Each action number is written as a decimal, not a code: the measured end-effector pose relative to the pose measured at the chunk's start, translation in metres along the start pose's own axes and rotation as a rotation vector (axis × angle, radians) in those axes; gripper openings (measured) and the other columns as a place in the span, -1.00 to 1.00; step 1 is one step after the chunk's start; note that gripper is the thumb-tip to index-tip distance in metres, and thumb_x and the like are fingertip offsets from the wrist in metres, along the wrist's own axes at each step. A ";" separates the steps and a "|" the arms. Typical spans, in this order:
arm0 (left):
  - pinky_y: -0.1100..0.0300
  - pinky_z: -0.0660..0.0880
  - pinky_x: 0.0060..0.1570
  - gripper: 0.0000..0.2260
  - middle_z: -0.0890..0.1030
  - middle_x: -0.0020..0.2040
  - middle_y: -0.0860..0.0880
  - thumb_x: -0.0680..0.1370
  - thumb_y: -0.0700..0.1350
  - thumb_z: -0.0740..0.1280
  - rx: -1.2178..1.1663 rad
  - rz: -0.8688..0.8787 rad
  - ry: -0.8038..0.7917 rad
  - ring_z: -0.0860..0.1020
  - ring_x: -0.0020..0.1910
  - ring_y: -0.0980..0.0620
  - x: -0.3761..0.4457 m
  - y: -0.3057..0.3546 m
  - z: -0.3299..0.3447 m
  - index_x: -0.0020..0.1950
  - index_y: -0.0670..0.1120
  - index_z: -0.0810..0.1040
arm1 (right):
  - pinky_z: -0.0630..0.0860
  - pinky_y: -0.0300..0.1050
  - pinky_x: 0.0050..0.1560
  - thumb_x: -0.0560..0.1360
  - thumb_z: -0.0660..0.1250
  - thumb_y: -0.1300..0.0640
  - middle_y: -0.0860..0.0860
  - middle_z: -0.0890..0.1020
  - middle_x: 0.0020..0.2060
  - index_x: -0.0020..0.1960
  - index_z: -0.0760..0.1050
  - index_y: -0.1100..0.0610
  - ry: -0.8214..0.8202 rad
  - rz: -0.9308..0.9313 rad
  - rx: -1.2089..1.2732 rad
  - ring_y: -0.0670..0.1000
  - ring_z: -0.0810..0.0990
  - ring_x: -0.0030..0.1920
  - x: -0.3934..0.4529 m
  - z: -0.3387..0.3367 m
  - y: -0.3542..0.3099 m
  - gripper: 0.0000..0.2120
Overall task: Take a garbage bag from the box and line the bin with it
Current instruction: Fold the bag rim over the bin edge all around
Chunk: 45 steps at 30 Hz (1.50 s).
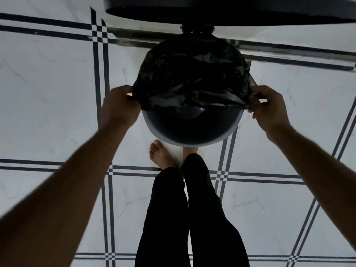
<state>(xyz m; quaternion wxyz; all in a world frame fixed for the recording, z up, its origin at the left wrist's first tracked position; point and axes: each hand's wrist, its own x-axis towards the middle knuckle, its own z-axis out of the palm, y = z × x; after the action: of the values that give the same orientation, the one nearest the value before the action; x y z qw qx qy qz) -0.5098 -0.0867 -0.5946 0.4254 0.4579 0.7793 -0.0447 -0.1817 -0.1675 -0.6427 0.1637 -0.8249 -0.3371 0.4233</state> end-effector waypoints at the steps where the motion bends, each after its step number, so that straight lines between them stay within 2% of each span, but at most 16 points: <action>1: -0.08 0.63 0.07 -0.74 0.72 -0.04 -0.02 0.54 -0.08 0.25 -0.112 -0.064 0.007 0.67 -0.04 -0.09 -0.002 0.007 0.014 0.15 0.07 0.65 | 0.50 -0.02 -0.22 0.43 0.29 0.13 -0.08 0.63 -0.18 -0.04 0.52 -0.16 0.019 0.034 0.060 0.04 0.60 -0.24 -0.006 0.000 0.001 -0.79; 4: -0.12 0.67 -0.01 -0.72 0.71 -0.08 -0.03 0.60 0.15 0.18 -0.366 -0.146 0.025 0.70 -0.09 -0.08 -0.009 0.009 0.032 -0.17 0.09 0.58 | 0.56 -0.03 -0.33 0.45 0.38 0.27 0.00 0.60 -0.16 0.08 0.33 -0.04 0.007 0.052 0.082 0.05 0.61 -0.30 -0.028 0.005 0.005 -0.65; 6: -0.09 0.67 -0.02 -0.71 0.69 -0.15 0.04 0.54 0.25 0.27 -0.452 -0.197 0.066 0.70 -0.13 -0.04 -0.007 0.003 0.037 -0.19 0.09 0.59 | 0.56 -0.09 -0.37 0.46 0.39 0.32 0.02 0.59 -0.17 0.04 0.28 -0.01 -0.006 0.081 0.079 0.05 0.60 -0.31 -0.037 0.009 0.010 -0.62; 8: -0.10 0.66 0.01 -0.79 0.69 -0.11 0.05 0.45 0.09 0.41 -0.465 -0.206 0.091 0.70 -0.08 -0.05 0.001 -0.002 0.043 0.02 0.05 0.66 | 0.51 -0.10 -0.38 0.41 0.35 0.39 0.03 0.59 -0.22 -0.12 0.33 -0.01 -0.007 0.114 0.078 0.06 0.59 -0.32 -0.037 0.013 0.011 -0.66; 10: -0.11 0.65 0.04 -0.61 0.71 -0.01 0.01 0.39 -0.14 0.38 -0.446 -0.216 0.068 0.69 0.00 -0.09 0.006 -0.008 0.050 0.22 0.05 0.61 | 0.47 -0.11 -0.37 0.38 0.27 0.44 0.03 0.59 -0.28 -0.26 0.37 0.00 -0.015 0.145 0.053 0.07 0.58 -0.34 -0.033 0.015 0.011 -0.67; 13: -0.09 0.67 0.01 -0.47 0.67 0.04 0.00 0.40 -0.33 0.35 -0.425 -0.187 0.048 0.68 -0.01 -0.10 0.003 -0.012 0.052 0.32 0.06 0.50 | 0.46 -0.17 -0.39 0.41 0.28 0.43 0.04 0.59 -0.33 -0.27 0.46 0.06 0.016 0.218 0.081 0.00 0.57 -0.42 -0.029 0.016 0.010 -0.72; 16: -0.04 0.64 0.01 -0.48 0.60 -0.11 0.11 0.44 -0.34 0.33 -0.360 -0.118 0.097 0.65 -0.01 -0.05 -0.008 -0.012 0.055 0.33 0.03 0.38 | 0.48 -0.26 -0.44 0.47 0.33 0.39 0.08 0.62 -0.34 -0.16 0.56 0.17 0.010 0.295 0.127 -0.06 0.58 -0.44 -0.030 0.011 0.004 -0.85; 19: -0.07 0.59 -0.01 -0.55 0.54 -0.18 0.14 0.49 -0.35 0.28 -0.293 -0.094 0.138 0.60 -0.07 -0.07 -0.015 -0.018 0.061 0.31 -0.05 0.30 | 0.52 -0.22 -0.36 0.45 0.27 0.45 0.13 0.63 -0.34 -0.27 0.55 0.14 -0.054 0.271 0.082 0.04 0.61 -0.33 -0.031 0.010 0.000 -0.74; 21: -0.11 0.61 0.03 -0.64 0.60 -0.15 0.09 0.50 -0.29 0.31 -0.275 -0.136 0.138 0.63 -0.06 -0.10 -0.017 -0.027 0.064 0.22 -0.02 0.35 | 0.54 -0.18 -0.31 0.43 0.26 0.46 0.14 0.64 -0.32 -0.30 0.56 0.11 -0.095 0.236 0.042 0.07 0.63 -0.27 -0.031 0.009 -0.001 -0.70; 24: -0.12 0.65 0.00 -0.81 0.70 -0.14 0.02 0.48 -0.19 0.36 -0.253 -0.207 0.132 0.69 -0.12 -0.11 -0.014 -0.036 0.066 0.02 0.06 0.48 | 0.58 -0.24 -0.32 0.44 0.33 0.46 0.11 0.66 -0.30 -0.22 0.61 0.12 -0.147 0.271 0.085 -0.04 0.65 -0.34 -0.029 0.003 0.000 -0.73; 28: -0.06 0.67 -0.05 -0.81 0.71 -0.23 -0.01 0.42 -0.21 0.42 -0.230 -0.178 0.093 0.71 -0.20 -0.08 -0.010 -0.041 0.063 -0.02 0.03 0.58 | 0.65 -0.22 -0.30 0.46 0.40 0.42 0.10 0.68 -0.23 -0.14 0.61 0.13 -0.251 0.332 0.173 -0.04 0.69 -0.30 -0.025 -0.002 0.004 -0.80; 31: -0.04 0.68 -0.09 -0.84 0.70 -0.26 -0.05 0.43 -0.25 0.43 -0.186 -0.139 0.034 0.71 -0.27 -0.06 -0.007 -0.041 0.058 -0.03 -0.06 0.60 | 0.66 -0.19 -0.26 0.46 0.40 0.43 0.04 0.69 -0.30 -0.18 0.59 0.13 -0.282 0.321 0.195 -0.02 0.69 -0.31 -0.021 -0.001 0.008 -0.78; 34: -0.01 0.69 -0.08 -0.84 0.67 -0.29 -0.08 0.43 -0.35 0.45 -0.217 -0.200 -0.029 0.69 -0.33 -0.01 -0.001 -0.040 0.052 -0.05 -0.14 0.62 | 0.68 -0.14 -0.15 0.44 0.41 0.46 0.04 0.70 -0.29 -0.21 0.59 0.14 -0.312 0.335 0.230 -0.01 0.71 -0.28 -0.017 0.001 0.010 -0.76; 37: 0.12 0.68 -0.15 -0.82 0.68 -0.23 -0.12 0.43 -0.36 0.49 -0.238 -0.220 -0.080 0.67 -0.33 0.00 0.001 -0.035 0.050 -0.07 -0.14 0.60 | 0.69 -0.07 -0.06 0.43 0.41 0.46 0.10 0.69 -0.23 -0.22 0.57 0.16 -0.340 0.351 0.230 0.04 0.72 -0.22 -0.015 0.001 0.013 -0.77; 42: 0.26 0.65 -0.28 -0.79 0.66 -0.13 -0.15 0.44 -0.33 0.52 -0.234 -0.221 -0.114 0.67 -0.28 0.00 0.001 -0.032 0.048 0.00 -0.16 0.59 | 0.69 0.02 -0.08 0.43 0.40 0.51 0.14 0.61 -0.27 -0.22 0.34 0.11 -0.297 0.352 0.193 0.08 0.68 -0.29 -0.012 0.004 0.014 -0.63; 45: 0.18 0.66 -0.18 -0.76 0.65 -0.02 -0.19 0.45 -0.35 0.50 -0.251 -0.216 -0.112 0.67 -0.19 -0.09 0.001 -0.031 0.051 0.04 -0.17 0.55 | 0.69 0.03 -0.08 0.43 0.39 0.49 0.17 0.62 -0.25 -0.16 0.27 0.08 -0.269 0.370 0.180 0.08 0.68 -0.31 -0.010 0.009 0.016 -0.60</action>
<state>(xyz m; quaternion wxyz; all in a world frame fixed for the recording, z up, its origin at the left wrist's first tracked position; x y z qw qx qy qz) -0.5014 -0.1275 -0.6378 0.5148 0.3115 0.7985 -0.0179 -0.1862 -0.1858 -0.6507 0.1098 -0.7909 -0.1602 0.5804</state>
